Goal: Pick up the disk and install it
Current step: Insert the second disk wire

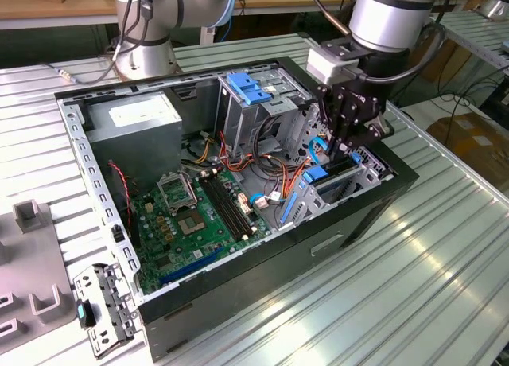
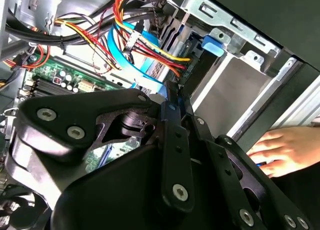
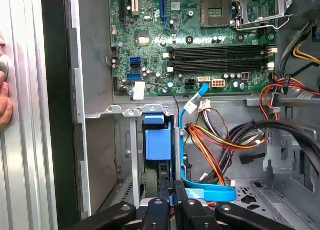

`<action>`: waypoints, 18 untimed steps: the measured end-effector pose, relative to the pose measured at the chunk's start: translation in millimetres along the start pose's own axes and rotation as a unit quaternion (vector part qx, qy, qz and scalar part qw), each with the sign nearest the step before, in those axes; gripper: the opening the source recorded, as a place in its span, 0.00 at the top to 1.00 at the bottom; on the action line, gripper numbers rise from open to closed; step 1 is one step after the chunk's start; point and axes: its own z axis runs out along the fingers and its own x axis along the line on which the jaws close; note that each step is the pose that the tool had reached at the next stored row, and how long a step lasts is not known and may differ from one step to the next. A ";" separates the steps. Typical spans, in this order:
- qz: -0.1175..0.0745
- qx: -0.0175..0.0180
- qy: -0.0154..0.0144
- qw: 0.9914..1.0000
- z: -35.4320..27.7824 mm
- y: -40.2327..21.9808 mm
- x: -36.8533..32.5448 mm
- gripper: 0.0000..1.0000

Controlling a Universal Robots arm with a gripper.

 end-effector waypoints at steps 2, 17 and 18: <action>0.000 0.001 0.000 1.000 1.3 0.1 0.3 0.84; 0.000 0.001 0.000 1.000 3.9 -0.5 1.0 0.84; 0.000 0.001 0.000 1.000 3.9 -0.5 1.0 0.84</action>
